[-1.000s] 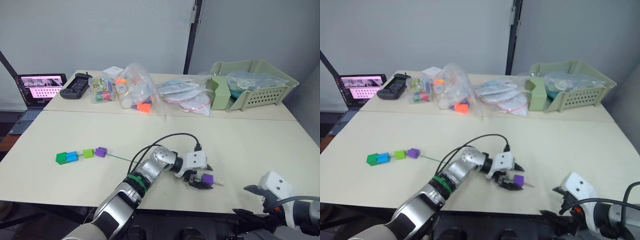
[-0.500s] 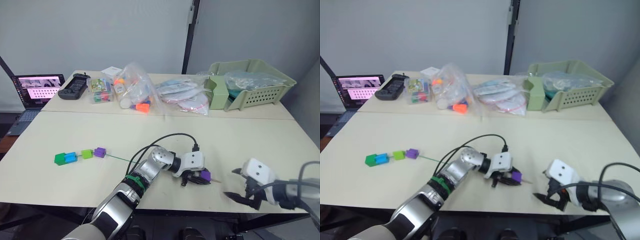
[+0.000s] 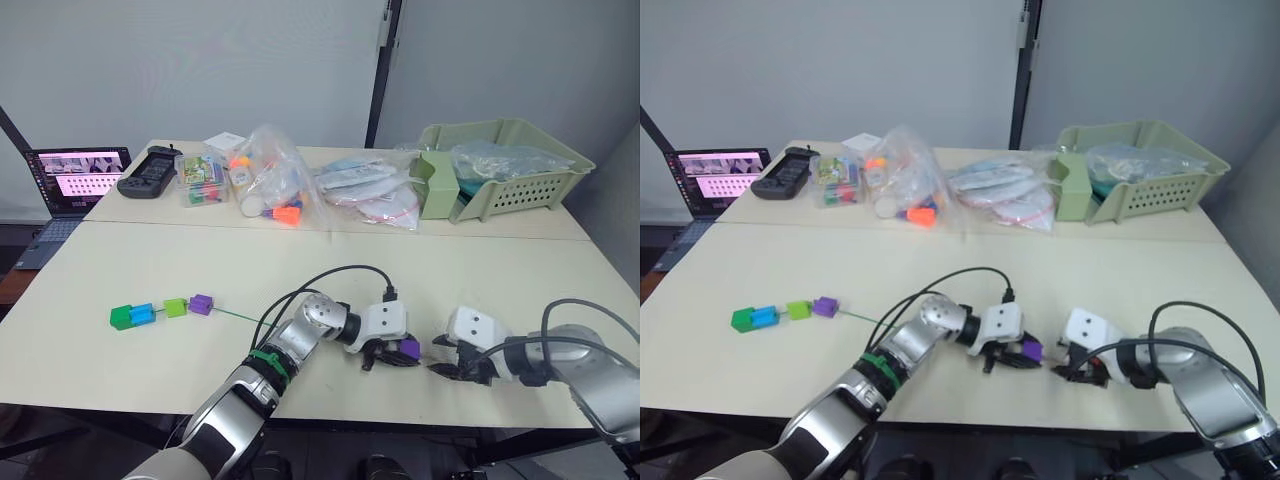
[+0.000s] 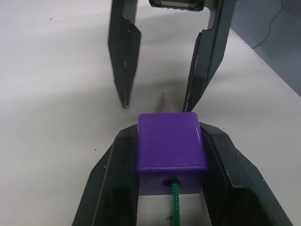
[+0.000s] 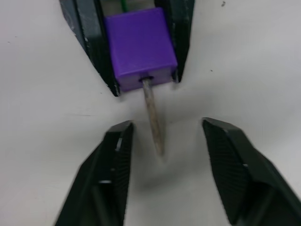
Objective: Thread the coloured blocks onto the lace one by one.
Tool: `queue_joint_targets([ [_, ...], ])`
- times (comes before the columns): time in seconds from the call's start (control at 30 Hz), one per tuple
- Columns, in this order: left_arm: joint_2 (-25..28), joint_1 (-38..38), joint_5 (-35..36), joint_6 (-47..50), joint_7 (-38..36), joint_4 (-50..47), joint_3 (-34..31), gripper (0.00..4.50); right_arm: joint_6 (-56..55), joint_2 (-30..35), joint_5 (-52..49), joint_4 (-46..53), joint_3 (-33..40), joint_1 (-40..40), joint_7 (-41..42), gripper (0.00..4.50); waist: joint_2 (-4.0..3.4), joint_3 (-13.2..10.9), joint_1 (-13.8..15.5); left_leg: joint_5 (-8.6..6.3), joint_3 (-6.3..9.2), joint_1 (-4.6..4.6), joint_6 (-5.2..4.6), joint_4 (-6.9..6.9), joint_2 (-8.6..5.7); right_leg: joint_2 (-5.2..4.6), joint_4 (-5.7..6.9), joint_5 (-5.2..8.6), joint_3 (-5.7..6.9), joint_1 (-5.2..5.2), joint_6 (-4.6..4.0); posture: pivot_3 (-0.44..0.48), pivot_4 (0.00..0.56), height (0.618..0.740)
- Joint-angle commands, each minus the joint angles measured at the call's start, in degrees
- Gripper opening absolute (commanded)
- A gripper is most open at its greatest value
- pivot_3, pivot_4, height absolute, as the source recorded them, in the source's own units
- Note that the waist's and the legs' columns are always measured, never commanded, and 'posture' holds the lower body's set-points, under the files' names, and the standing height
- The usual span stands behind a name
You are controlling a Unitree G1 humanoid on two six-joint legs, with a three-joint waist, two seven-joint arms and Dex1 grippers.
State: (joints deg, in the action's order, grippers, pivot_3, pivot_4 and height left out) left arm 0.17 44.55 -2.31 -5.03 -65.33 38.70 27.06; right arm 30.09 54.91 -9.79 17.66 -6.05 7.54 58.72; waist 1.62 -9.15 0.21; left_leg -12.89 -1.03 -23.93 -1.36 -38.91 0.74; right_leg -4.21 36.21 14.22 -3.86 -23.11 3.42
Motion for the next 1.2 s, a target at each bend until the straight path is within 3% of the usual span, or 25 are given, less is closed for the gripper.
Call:
queue_joint_targets([
  [0.03, -0.1, 0.3, -0.6, -0.1, 1.0, -1.0, -0.4, 1.21, 0.1, -0.5, 0.4, -0.7, -0.7, 0.6, 0.0, 0.9, 0.0, 0.0, 0.0, 0.0, 0.0, 0.0, 0.0, 0.0, 0.0, 0.0, 0.0, 0.0, 0.0, 0.0, 0.0, 0.0, 0.15, 0.734],
  [0.13, 0.4, 0.3, -0.4, 0.2, 1.1, -1.4, -0.7, 1.21, 0.4, -0.2, 0.5, -0.8, -0.9, 0.8, 0.3, 0.01, 0.0, 0.0, 0.0, 0.0, 0.0, 0.0, 0.0, -0.01, 0.0, -0.01, 0.0, 0.0, 0.0, 0.0, 0.0, 0.0, 0.15, 0.734],
  [0.37, 4.8, -1.3, 1.2, 3.1, 1.4, -5.6, -3.4, 1.21, 1.6, 0.4, 0.0, -0.2, -0.8, 2.0, 1.4, 0.0, -0.01, 0.0, -0.2, 0.0, 0.05, 0.0, 0.0, 0.0, 0.01, 0.0, 0.04, -0.01, -0.01, -0.03, 0.0, 0.0, 0.15, 0.734],
  [0.67, 18.8, -6.2, 5.0, 4.0, -1.9, -11.6, -10.2, 1.21, 1.8, 1.8, -0.3, -0.5, -1.7, 5.8, 4.5, 0.0, -0.03, 0.0, -1.1, 0.0, 0.33, 0.08, 0.0, 0.06, 0.08, 0.03, 0.16, -0.02, -0.01, -0.07, -0.04, 0.0, 0.15, 0.734],
  [0.8, 28.4, -9.2, 6.8, 1.6, -7.5, -11.9, -13.0, 1.21, 1.1, 2.0, 0.0, -1.7, -2.4, 7.7, 5.8, 0.0, -0.03, 0.0, -1.3, 0.0, 0.3, 0.11, 0.0, 0.06, 0.08, 0.0, 0.31, -0.01, -0.01, -0.13, -0.05, 0.0, 0.15, 0.734],
  [0.9, 32.4, -10.1, 7.5, -0.4, -9.6, -10.2, -14.2, 1.21, 0.8, 2.1, 0.1, -2.0, -2.7, 8.3, 6.3, 0.0, -0.03, 0.0, -1.2, 0.0, 0.3, 0.2, 0.0, 0.08, 0.09, -0.02, 0.49, 0.02, 0.0, -0.14, -0.11, 0.0, 0.15, 0.734],
  [1.2, 43.5, -5.9, 5.1, -14.8, -14.5, 10.8, -16.8, 1.21, 0.6, 2.1, 0.2, -2.3, -3.3, 9.8, 7.4, 0.0, -0.04, 0.0, -1.4, 0.0, 0.06, 0.37, 0.0, 0.11, 0.15, -0.01, 0.57, 0.08, 0.01, -0.13, -0.19, 0.0, 0.15, 0.734],
])
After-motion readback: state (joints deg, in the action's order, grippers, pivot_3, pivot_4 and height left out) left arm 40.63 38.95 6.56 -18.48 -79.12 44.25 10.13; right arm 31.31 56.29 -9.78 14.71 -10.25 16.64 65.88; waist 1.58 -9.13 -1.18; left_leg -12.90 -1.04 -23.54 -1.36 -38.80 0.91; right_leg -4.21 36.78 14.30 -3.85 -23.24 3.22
